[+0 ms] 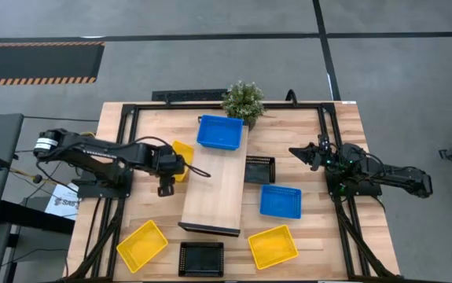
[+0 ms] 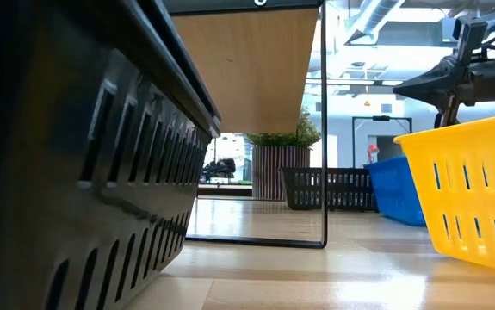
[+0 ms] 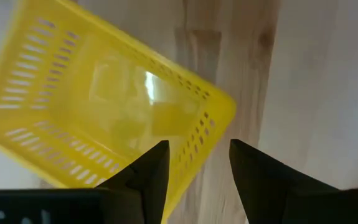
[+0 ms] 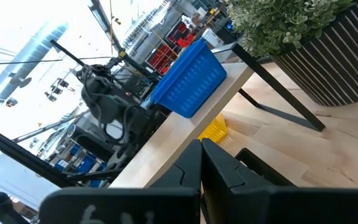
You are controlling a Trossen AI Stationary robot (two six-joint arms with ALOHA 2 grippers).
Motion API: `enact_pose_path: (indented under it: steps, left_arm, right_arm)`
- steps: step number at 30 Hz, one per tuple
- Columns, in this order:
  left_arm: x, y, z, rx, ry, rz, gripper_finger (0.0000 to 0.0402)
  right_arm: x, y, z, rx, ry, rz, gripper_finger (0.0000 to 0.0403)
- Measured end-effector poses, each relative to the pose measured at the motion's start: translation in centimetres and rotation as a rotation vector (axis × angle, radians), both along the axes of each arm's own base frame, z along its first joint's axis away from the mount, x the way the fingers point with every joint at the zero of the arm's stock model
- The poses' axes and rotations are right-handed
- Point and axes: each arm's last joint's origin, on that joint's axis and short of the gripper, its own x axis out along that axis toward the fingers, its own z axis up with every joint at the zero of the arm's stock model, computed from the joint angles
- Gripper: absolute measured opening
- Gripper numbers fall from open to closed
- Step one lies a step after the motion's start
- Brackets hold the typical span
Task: Stack baskets on shelf by color
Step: Put the top left yellow basket on the shelf
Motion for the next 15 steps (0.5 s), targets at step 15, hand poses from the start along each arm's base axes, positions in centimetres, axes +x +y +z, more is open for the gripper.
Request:
enact_pose_path:
  steps: [15]
  left_arm:
    - [-0.7, 0.0, -2.8, -0.003, -0.006, -0.031, 0.0097]
  right_arm:
    - [0.0, 0.0, 0.0, 0.000, -0.001, -0.001, 0.0026]
